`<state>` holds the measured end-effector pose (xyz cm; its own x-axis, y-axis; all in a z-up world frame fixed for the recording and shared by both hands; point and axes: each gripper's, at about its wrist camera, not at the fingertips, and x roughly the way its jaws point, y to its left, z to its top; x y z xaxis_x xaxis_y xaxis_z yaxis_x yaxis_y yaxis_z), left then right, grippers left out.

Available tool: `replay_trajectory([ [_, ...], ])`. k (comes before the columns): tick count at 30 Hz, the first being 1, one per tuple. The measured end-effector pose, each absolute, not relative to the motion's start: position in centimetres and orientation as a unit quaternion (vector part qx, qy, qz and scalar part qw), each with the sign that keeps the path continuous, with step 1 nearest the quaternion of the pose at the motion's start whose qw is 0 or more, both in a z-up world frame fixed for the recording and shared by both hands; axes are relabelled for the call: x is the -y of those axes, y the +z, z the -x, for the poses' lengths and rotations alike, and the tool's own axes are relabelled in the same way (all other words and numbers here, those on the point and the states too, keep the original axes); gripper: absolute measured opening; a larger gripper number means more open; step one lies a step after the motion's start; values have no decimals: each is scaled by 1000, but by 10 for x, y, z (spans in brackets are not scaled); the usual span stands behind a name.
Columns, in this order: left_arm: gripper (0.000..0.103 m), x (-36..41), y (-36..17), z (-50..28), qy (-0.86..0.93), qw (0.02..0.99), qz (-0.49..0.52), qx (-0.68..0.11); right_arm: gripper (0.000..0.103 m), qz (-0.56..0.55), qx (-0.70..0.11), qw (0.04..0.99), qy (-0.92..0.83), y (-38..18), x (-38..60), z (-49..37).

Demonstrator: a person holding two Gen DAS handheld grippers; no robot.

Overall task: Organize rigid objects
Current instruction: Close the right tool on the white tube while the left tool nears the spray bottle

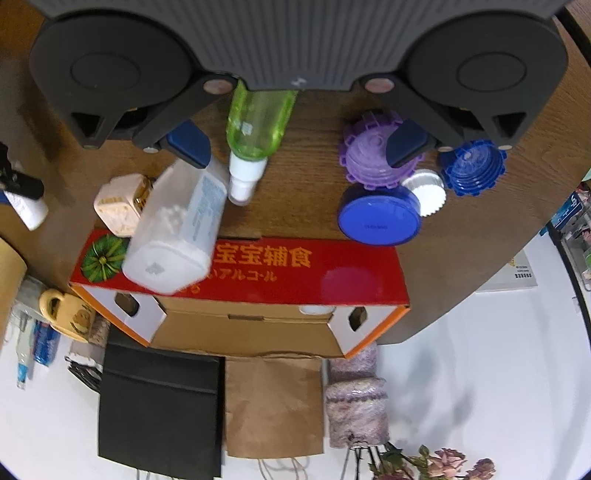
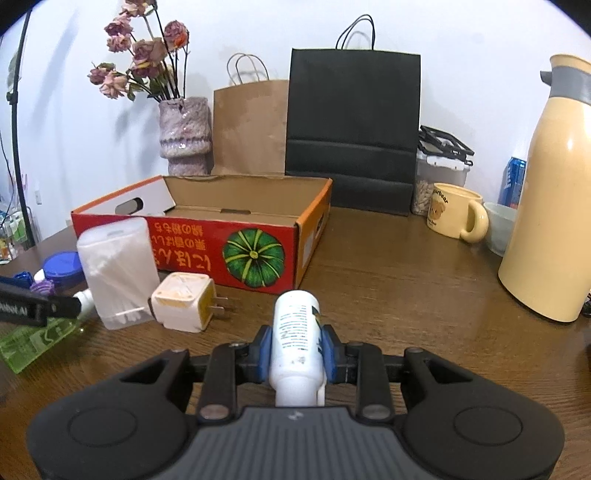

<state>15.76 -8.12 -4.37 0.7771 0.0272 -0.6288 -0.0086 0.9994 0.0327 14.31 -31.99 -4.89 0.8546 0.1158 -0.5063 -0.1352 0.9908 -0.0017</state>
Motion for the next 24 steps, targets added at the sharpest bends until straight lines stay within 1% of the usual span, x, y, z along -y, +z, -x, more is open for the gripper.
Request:
replay_trajectory([
  [3, 103, 83, -47, -153, 2, 942, -21, -336, 27, 20, -254, 965, 65, -48, 316, -139],
  [6, 97, 83, -50, -151, -2, 941, -19, -339, 27, 22, -248, 966, 68, -47, 311, -134],
  [10, 81, 82, -53, -152, -8, 939, -15, -344, 27, 26, -241, 967, 75, -46, 303, -128],
  [15, 70, 81, -54, -151, -15, 940, -11, -342, 27, 28, -236, 968, 83, -45, 295, -122],
  [17, 62, 82, -54, -150, -18, 941, -10, -338, 27, 29, -236, 968, 85, -45, 293, -121],
  [18, 60, 82, -54, -150, -20, 941, -10, -337, 27, 29, -235, 968, 86, -45, 291, -120],
  [20, 49, 83, -54, -148, -27, 943, -8, -332, 27, 29, -234, 968, 87, -45, 289, -119],
  [24, 44, 84, -53, -145, -36, 945, -7, -324, 27, 31, -231, 968, 88, -45, 285, -116],
])
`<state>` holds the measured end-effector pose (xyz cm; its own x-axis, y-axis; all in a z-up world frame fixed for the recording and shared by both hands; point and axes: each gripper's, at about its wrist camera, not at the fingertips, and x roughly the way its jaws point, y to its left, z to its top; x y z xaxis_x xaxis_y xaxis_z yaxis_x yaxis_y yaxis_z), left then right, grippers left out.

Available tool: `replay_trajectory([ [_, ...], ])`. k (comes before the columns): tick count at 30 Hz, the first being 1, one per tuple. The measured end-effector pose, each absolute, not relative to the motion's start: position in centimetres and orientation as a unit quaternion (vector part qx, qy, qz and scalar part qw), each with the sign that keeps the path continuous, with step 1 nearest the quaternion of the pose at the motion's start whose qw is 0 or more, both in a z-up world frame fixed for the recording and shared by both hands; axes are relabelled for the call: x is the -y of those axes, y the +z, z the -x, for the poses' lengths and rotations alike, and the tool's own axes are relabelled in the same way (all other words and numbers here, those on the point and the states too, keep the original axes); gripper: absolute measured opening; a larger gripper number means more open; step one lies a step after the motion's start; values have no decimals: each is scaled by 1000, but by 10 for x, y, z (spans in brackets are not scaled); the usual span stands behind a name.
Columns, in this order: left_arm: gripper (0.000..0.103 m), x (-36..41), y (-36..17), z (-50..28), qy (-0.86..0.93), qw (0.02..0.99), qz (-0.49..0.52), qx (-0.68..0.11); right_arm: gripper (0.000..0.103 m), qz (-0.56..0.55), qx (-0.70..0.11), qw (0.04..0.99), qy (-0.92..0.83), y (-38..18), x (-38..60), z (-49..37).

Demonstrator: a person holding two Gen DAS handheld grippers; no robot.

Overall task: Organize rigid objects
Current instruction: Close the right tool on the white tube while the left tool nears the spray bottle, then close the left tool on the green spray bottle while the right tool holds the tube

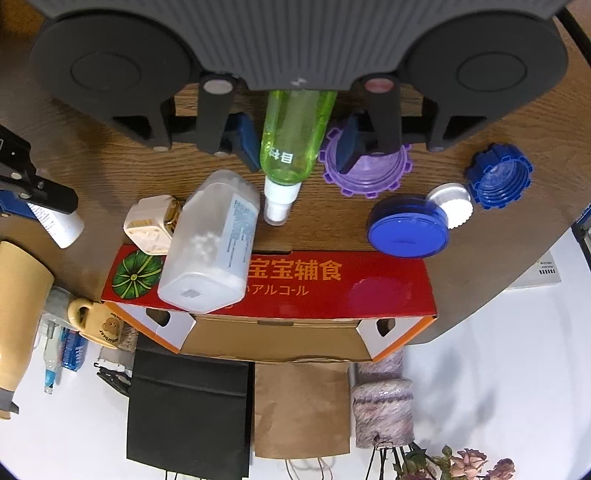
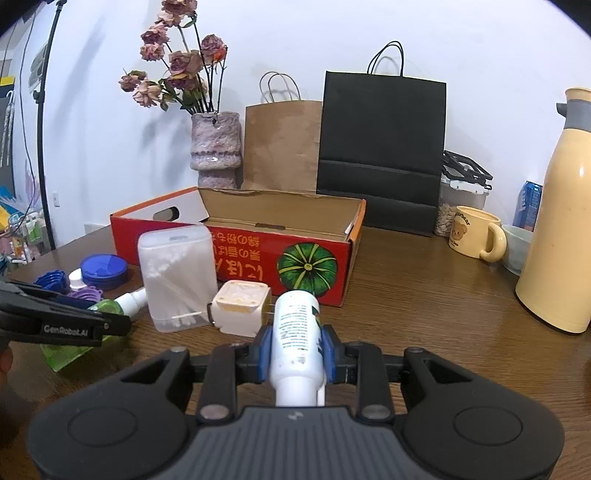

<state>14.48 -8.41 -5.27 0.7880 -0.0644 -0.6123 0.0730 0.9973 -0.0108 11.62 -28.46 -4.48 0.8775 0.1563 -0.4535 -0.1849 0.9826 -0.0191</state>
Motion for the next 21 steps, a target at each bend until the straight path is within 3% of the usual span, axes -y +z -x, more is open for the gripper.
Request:
replay_trajectory([
  [21, 32, 75, -42, -133, -51, 956, 20, -287, 27, 29, -224, 970, 90, -43, 273, -108],
])
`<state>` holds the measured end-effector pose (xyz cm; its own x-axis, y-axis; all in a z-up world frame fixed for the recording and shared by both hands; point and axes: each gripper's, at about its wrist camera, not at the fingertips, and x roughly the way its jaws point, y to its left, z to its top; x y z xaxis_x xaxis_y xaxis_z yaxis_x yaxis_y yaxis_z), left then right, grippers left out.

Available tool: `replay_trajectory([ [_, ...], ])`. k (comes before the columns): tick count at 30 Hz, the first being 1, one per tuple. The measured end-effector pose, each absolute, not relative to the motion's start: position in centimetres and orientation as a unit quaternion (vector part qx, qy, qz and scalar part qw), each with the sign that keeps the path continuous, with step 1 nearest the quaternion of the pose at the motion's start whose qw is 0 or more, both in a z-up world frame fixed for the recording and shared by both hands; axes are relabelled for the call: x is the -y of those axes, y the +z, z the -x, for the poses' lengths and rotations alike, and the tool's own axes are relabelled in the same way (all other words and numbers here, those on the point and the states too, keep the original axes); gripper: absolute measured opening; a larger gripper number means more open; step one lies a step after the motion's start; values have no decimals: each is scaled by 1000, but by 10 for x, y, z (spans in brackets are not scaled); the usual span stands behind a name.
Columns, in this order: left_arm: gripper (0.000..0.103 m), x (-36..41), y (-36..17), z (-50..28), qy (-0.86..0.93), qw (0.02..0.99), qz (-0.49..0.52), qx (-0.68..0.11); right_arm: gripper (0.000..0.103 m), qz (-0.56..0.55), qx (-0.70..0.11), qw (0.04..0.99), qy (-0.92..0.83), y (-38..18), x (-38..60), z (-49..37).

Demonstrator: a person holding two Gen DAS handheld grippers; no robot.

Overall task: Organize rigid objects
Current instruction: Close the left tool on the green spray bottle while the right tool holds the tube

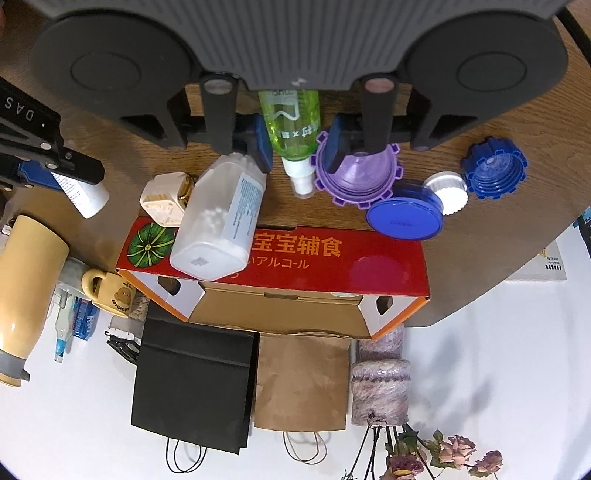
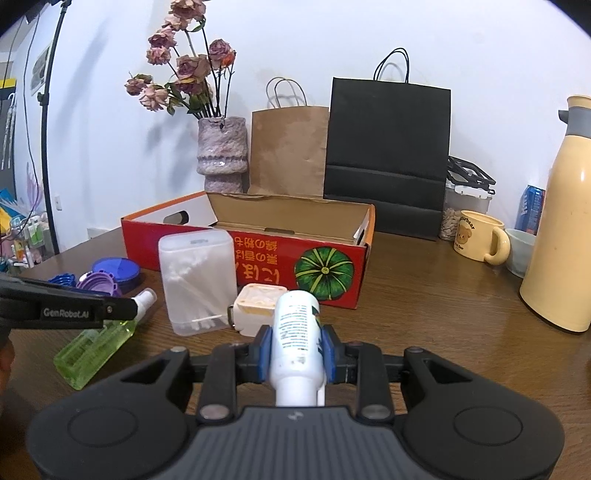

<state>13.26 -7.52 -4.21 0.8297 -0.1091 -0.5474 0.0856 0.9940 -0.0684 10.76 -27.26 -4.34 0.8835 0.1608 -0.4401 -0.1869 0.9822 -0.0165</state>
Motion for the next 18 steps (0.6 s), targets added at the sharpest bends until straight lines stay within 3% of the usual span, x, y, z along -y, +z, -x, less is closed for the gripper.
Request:
replay_trajectory([
  [4, 43, 77, -44, -131, -54, 953, 13, -297, 27, 28, -225, 970, 90, -43, 269, -106],
  [7, 62, 76, -39, -125, -48, 958, 13, -283, 27, 27, -225, 970, 90, -43, 268, -106],
  [9, 68, 73, -35, -120, -41, 961, 13, -272, 27, 25, -224, 970, 90, -43, 269, -105],
  [13, 67, 72, -31, -112, -49, 962, 11, -268, 27, 21, -223, 970, 92, -43, 271, -105],
  [16, 55, 80, -31, -109, -62, 960, 2, -275, 27, 18, -222, 970, 94, -43, 272, -105],
  [18, 53, 86, -32, -110, -71, 957, -2, -281, 27, 15, -222, 970, 95, -43, 273, -105],
])
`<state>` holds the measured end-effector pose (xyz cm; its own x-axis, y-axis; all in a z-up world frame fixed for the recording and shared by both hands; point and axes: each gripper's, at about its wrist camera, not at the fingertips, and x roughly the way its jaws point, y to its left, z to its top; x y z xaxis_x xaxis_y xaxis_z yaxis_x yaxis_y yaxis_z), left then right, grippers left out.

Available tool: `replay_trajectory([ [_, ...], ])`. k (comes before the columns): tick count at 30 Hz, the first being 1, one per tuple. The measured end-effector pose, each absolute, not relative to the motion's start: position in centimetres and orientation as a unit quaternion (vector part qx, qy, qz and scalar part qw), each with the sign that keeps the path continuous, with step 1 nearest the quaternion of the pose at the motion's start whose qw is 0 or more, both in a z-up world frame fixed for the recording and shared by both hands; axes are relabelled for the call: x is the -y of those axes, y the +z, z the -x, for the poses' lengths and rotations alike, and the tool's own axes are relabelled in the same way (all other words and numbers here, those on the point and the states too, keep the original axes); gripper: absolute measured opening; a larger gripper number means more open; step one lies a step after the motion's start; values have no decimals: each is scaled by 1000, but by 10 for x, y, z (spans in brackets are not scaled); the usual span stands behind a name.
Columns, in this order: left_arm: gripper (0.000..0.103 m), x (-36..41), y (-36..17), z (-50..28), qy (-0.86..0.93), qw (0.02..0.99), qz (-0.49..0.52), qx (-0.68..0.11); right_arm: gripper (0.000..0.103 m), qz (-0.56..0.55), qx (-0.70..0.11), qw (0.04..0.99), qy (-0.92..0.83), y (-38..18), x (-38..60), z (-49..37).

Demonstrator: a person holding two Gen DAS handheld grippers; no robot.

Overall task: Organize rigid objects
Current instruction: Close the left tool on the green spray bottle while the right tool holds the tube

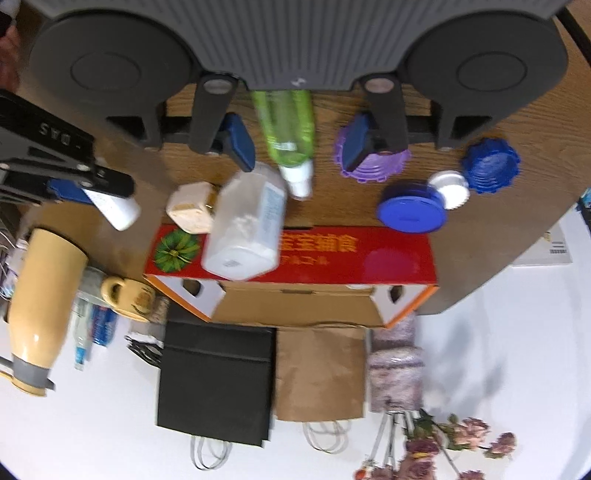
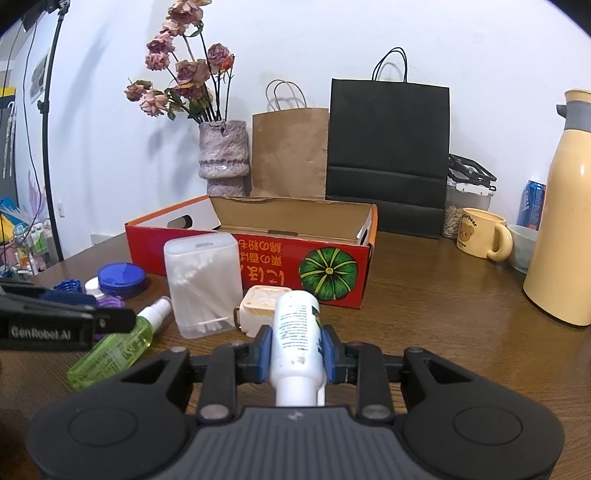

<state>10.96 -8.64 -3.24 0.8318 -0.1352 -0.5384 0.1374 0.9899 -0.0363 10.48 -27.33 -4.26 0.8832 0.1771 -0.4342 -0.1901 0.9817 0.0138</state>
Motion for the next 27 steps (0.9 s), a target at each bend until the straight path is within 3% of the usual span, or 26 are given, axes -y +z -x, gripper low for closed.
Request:
replay_trajectory([
  [3, 43, 97, -38, -114, -63, 952, -15, -300, 27, 11, -223, 970, 95, -43, 274, -104],
  [12, 33, 100, -53, -126, -46, 940, -11, -337, 27, 11, -221, 970, 98, -42, 274, -103],
  [27, 32, 94, -48, -123, -50, 944, 1, -326, 27, 17, -223, 970, 93, -42, 272, -103],
])
